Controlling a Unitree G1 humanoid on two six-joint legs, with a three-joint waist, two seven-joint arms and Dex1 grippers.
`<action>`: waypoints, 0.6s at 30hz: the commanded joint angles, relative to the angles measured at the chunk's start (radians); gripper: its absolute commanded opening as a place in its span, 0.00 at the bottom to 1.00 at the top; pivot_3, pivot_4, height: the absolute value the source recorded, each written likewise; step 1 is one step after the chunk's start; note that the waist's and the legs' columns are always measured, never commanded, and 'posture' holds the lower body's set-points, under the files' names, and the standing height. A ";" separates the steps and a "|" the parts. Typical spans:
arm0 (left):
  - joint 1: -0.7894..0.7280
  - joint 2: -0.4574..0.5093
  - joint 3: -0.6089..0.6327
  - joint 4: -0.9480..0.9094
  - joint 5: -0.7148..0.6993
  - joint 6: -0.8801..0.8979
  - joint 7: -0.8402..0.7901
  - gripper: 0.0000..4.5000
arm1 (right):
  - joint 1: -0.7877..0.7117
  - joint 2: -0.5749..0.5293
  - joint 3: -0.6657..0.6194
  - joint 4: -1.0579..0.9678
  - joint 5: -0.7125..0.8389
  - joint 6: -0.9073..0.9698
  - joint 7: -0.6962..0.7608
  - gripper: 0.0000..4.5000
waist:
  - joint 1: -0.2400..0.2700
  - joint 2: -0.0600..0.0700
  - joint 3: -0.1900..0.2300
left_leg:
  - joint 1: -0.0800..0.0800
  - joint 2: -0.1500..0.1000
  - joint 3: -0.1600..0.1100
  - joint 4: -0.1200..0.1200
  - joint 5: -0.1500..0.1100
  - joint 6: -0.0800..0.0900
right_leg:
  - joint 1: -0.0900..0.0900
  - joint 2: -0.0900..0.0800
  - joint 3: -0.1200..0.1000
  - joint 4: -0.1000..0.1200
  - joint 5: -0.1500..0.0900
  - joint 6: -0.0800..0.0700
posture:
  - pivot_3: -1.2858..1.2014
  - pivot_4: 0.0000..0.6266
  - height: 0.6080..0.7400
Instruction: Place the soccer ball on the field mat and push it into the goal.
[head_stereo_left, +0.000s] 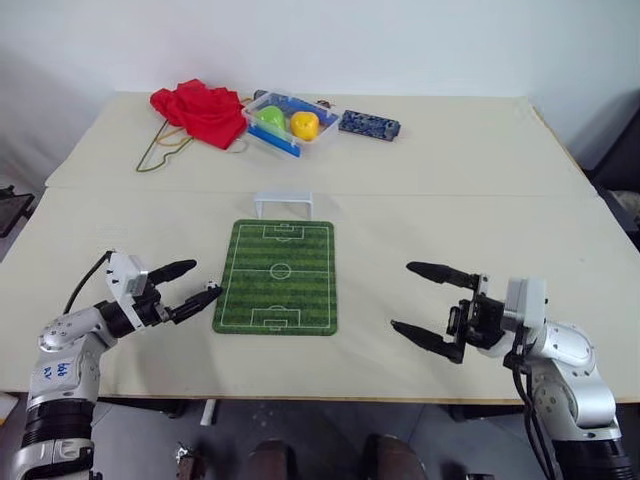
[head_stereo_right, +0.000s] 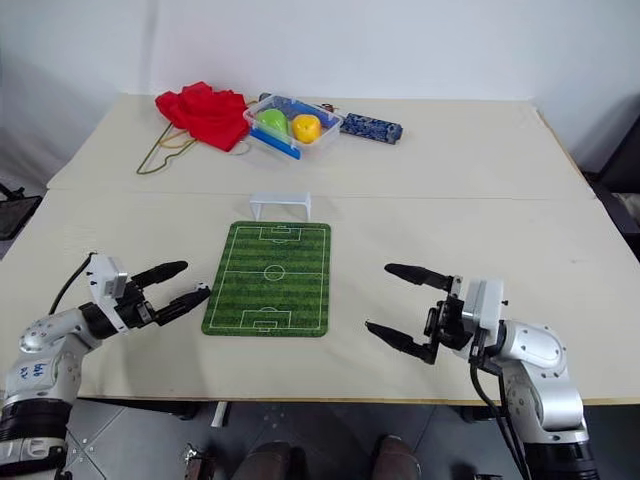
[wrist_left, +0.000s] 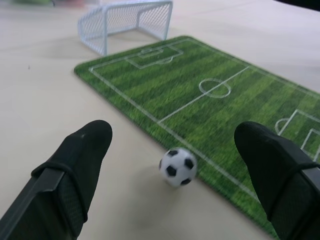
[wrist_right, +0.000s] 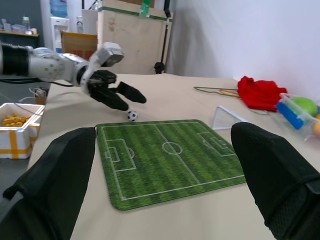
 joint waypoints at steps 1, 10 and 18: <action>-0.020 0.014 -0.010 0.016 0.020 -0.030 -0.020 1.00 | 0.012 0.008 -0.005 -0.008 0.003 -0.036 0.008 1.00 | -0.003 0.000 0.000 | 0.000 0.000 0.000 0.000 0.000 0.000 | 0.000 0.000 0.000 0.000 0.000 0.000 | 0.52 0.24 1.00; -0.073 -0.007 -0.067 0.108 0.069 -0.081 -0.037 0.81 | 0.037 0.012 -0.006 0.002 0.001 -0.066 0.009 1.00 | -0.004 0.000 0.000 | 0.000 0.000 0.000 0.002 0.000 0.000 | 0.000 0.000 0.001 0.002 0.000 0.000 | 0.52 0.24 1.00; -0.081 0.003 -0.078 0.165 0.101 -0.116 -0.051 0.28 | 0.033 0.010 -0.005 0.000 -0.004 -0.065 -0.003 1.00 | -0.004 0.000 0.000 | 0.000 0.000 0.000 0.005 0.000 0.000 | 0.000 0.000 0.001 0.003 0.000 0.000 | 0.52 0.24 1.00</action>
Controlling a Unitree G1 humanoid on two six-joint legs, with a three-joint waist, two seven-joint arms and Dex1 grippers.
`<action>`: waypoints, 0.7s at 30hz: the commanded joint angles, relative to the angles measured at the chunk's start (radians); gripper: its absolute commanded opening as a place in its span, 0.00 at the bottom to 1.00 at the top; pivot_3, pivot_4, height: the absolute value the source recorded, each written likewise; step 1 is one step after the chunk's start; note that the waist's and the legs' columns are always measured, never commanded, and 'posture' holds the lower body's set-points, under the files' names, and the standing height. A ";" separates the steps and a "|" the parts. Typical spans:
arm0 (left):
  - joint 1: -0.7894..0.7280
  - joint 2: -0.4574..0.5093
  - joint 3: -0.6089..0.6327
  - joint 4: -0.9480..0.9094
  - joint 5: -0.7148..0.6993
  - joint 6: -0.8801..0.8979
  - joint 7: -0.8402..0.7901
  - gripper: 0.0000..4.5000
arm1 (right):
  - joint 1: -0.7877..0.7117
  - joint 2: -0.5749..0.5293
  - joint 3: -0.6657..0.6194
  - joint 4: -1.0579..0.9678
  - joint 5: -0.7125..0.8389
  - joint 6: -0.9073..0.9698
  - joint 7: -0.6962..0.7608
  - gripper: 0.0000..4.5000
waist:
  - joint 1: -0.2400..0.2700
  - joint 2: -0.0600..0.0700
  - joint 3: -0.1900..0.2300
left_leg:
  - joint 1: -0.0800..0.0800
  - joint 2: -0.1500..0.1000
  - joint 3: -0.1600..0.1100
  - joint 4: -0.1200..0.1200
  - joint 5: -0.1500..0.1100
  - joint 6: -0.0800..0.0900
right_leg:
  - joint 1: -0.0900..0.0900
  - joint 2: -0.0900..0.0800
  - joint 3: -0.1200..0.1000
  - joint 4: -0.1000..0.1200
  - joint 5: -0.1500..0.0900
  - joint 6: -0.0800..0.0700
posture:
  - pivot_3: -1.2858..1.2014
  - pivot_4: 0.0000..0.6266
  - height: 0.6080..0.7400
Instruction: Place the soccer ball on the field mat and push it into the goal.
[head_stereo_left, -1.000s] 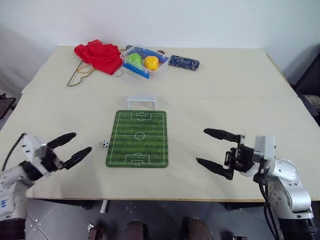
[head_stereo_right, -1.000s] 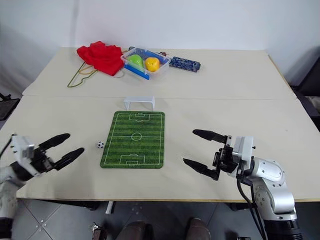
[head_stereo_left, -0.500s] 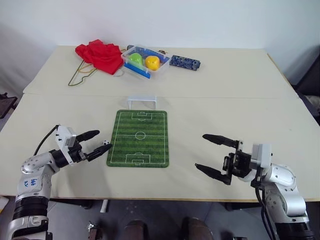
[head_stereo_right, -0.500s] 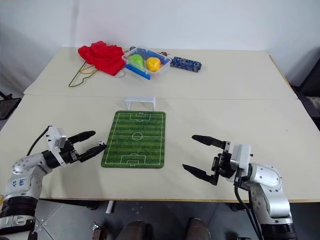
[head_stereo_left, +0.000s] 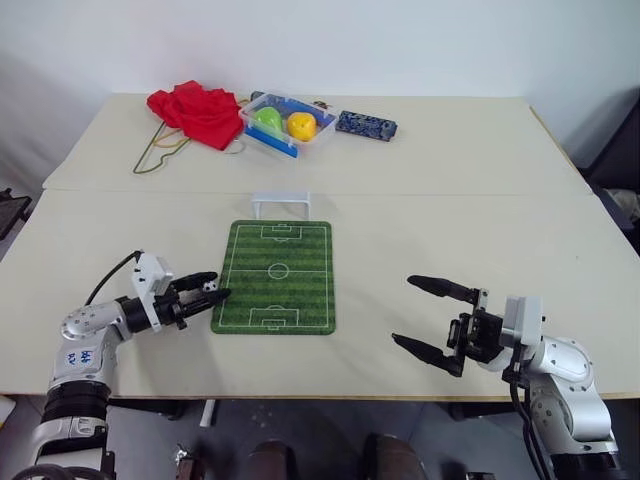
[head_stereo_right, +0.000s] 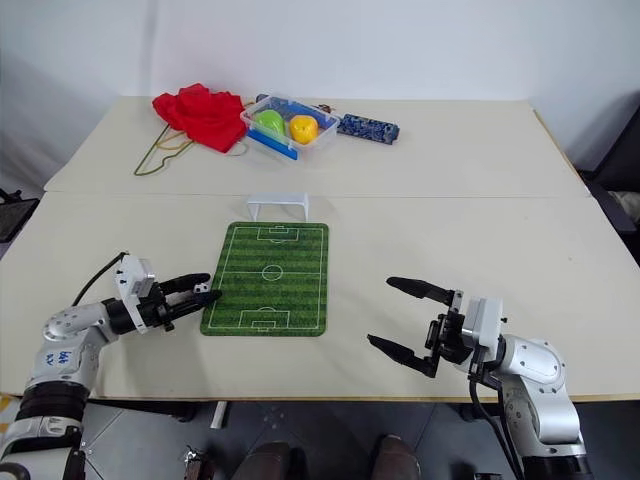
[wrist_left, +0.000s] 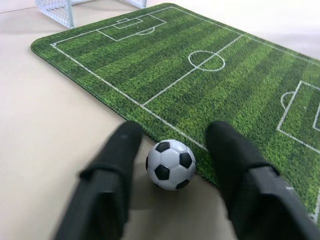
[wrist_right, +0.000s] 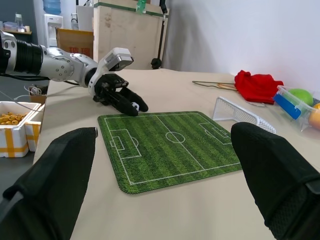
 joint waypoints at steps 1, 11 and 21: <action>0.000 0.017 0.001 0.026 0.014 -0.017 -0.015 0.21 | -0.006 0.003 -0.004 -0.019 0.007 -0.016 -0.006 1.00 | 0.000 0.000 0.000 | 0.000 0.000 0.000 0.000 0.000 0.000 | 0.000 0.000 0.000 0.000 0.000 0.000 | 0.52 0.24 1.00; -0.038 0.080 0.021 -0.204 -0.120 0.096 -0.185 0.21 | -0.053 -0.056 -0.023 -0.027 0.035 0.031 0.025 1.00 | 0.000 0.000 0.000 | -0.001 0.000 0.000 0.002 0.000 0.000 | 0.000 0.000 0.001 0.002 0.000 0.000 | 0.52 0.24 1.00; -0.036 0.038 -0.190 -0.390 -0.057 0.130 -0.273 0.21 | -0.013 -0.163 0.006 -0.057 0.067 0.129 0.143 1.00 | 0.004 0.001 0.000 | -0.001 0.000 0.000 0.002 -0.001 0.001 | 0.000 0.000 0.001 0.001 0.000 0.000 | 0.52 0.24 1.00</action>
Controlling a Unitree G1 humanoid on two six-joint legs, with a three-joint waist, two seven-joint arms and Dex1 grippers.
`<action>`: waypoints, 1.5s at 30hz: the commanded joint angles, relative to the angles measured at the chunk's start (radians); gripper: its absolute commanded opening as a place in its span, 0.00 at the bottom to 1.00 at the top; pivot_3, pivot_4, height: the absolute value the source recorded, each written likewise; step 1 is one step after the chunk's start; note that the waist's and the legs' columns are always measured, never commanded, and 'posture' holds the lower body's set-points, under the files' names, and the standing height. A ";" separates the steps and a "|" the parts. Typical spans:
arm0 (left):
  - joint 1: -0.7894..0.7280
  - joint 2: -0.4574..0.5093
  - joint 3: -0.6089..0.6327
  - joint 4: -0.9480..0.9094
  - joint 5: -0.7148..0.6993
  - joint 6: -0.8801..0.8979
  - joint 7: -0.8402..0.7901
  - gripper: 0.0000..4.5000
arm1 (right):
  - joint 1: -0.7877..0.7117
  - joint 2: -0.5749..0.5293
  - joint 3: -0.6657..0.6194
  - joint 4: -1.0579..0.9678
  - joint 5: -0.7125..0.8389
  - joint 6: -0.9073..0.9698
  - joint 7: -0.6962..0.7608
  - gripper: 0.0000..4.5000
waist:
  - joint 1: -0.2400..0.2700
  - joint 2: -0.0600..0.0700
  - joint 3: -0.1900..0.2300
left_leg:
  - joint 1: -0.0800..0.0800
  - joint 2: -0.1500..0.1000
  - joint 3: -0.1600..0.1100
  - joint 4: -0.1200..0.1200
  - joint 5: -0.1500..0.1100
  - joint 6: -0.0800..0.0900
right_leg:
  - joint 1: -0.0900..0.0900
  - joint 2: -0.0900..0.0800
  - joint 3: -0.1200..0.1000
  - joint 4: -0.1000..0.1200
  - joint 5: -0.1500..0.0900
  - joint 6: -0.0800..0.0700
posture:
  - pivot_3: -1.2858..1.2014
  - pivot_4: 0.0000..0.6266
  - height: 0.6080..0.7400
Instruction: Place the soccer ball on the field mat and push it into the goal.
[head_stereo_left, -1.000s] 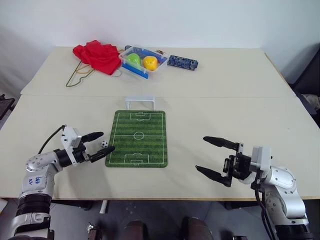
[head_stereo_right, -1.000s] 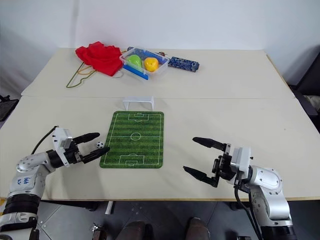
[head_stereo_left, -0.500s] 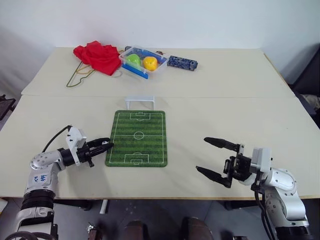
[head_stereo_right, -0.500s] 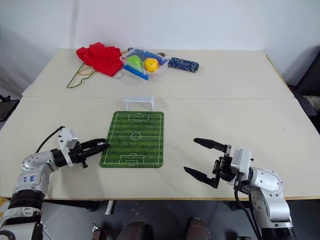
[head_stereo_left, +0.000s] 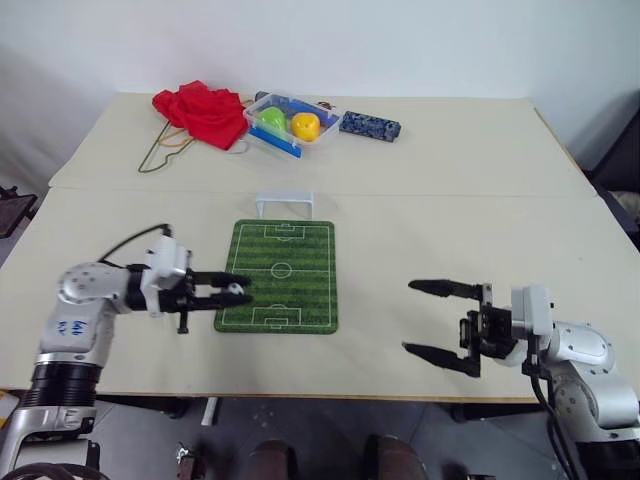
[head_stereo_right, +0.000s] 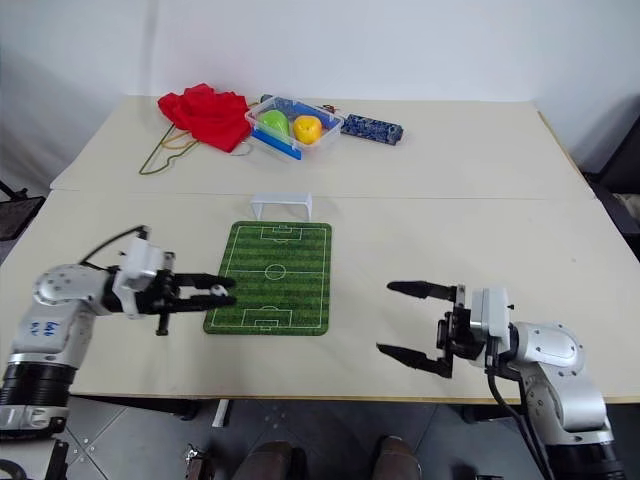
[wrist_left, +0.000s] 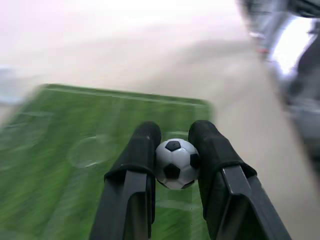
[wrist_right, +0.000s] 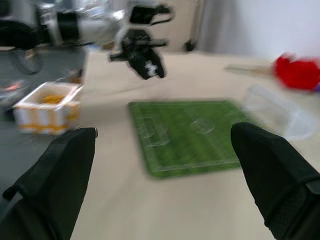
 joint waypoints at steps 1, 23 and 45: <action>-0.004 -0.047 -0.055 0.007 0.057 -0.051 0.027 0.21 | 0.009 0.004 0.007 -0.031 -0.002 -0.017 0.018 1.00 | 0.000 0.000 0.000 | 0.000 0.000 0.000 0.000 0.000 0.000 | 0.000 0.000 0.000 0.000 0.000 0.000 | 0.52 0.24 1.00; -0.085 -0.118 -0.117 0.295 0.182 -0.279 0.043 0.21 | 0.007 0.037 0.026 -0.102 -0.032 -0.006 -0.102 1.00 | 0.014 0.000 0.000 | 0.000 0.000 0.000 0.001 0.000 0.000 | 0.000 0.000 0.000 0.000 0.000 0.000 | 0.52 0.24 1.00; -0.081 -0.130 -0.097 0.265 0.155 -0.304 0.046 0.99 | 0.003 0.052 0.051 -0.093 -0.035 -0.007 -0.108 1.00 | 0.020 0.000 0.000 | 0.000 0.000 0.000 0.001 0.000 0.000 | 0.000 0.000 0.000 0.000 0.000 0.000 | 0.52 0.24 1.00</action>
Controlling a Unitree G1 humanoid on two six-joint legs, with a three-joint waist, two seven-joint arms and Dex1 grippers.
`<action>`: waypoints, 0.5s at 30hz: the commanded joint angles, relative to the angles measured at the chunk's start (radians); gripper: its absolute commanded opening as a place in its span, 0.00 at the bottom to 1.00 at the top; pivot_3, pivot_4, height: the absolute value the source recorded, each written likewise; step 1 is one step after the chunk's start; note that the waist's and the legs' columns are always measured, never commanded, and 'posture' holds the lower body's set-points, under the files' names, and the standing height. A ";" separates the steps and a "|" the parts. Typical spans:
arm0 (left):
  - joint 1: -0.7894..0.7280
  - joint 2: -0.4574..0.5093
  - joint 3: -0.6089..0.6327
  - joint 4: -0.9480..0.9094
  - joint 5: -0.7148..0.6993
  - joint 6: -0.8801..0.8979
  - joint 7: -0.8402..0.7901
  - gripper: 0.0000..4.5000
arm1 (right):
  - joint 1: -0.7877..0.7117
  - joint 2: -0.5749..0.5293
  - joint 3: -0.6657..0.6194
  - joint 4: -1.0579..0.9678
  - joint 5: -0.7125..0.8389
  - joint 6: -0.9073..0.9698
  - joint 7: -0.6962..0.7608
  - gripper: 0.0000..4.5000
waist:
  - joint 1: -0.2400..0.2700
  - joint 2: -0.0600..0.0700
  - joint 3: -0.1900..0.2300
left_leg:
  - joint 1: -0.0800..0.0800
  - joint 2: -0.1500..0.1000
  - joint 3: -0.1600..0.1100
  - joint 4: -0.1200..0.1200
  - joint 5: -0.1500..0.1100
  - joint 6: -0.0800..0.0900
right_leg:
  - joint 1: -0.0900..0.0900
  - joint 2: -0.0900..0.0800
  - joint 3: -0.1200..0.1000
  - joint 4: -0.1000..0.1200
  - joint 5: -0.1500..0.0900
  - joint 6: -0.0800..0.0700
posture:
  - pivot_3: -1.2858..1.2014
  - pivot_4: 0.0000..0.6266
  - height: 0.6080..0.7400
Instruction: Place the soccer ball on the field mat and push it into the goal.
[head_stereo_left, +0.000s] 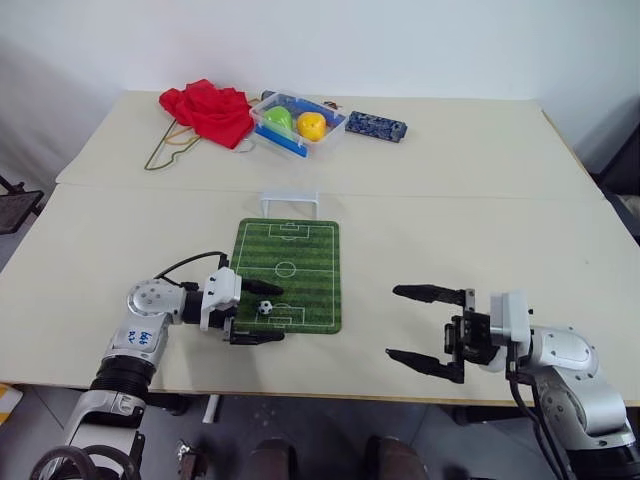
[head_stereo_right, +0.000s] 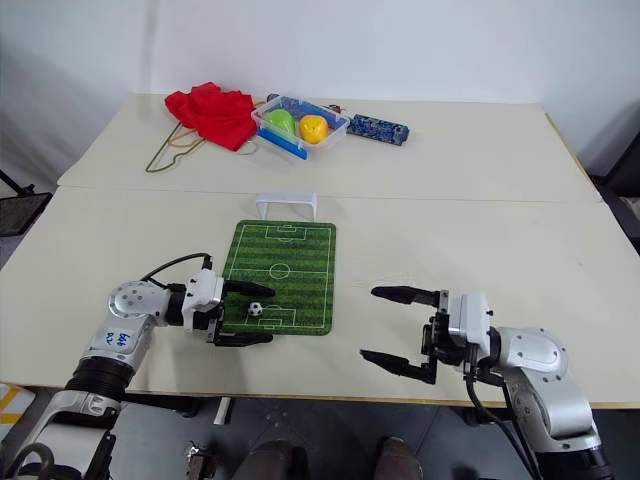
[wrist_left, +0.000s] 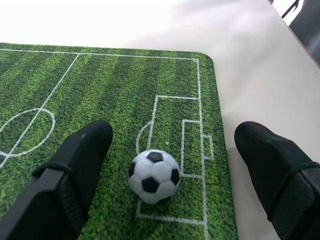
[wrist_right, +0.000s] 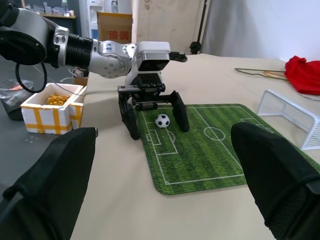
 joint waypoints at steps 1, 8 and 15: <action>-0.001 0.003 0.044 -0.055 -0.055 0.012 -0.001 0.99 | 0.005 0.005 -0.009 -0.027 0.009 -0.007 -0.001 1.00 | 0.000 0.000 0.000 | 0.000 0.000 0.000 0.000 0.000 0.000 | 0.000 0.000 0.000 0.000 0.000 0.000 | 0.52 0.24 1.00; 0.106 0.161 0.229 -0.376 -0.275 0.278 0.002 0.99 | 0.013 -0.006 -0.033 -0.025 0.028 -0.010 0.007 1.00 | -0.014 0.000 0.000 | 0.000 0.000 0.000 0.000 0.000 0.000 | 0.000 0.000 0.000 0.000 0.000 0.000 | 0.52 0.24 1.00; 0.401 0.324 0.432 -0.461 -0.301 0.353 -0.011 0.91 | -0.011 -0.006 -0.059 0.020 0.035 -0.024 0.040 1.00 | -0.025 0.002 0.001 | 0.001 0.001 0.000 -0.002 -0.001 0.000 | 0.000 0.000 0.001 -0.001 0.000 0.000 | 0.52 0.24 1.00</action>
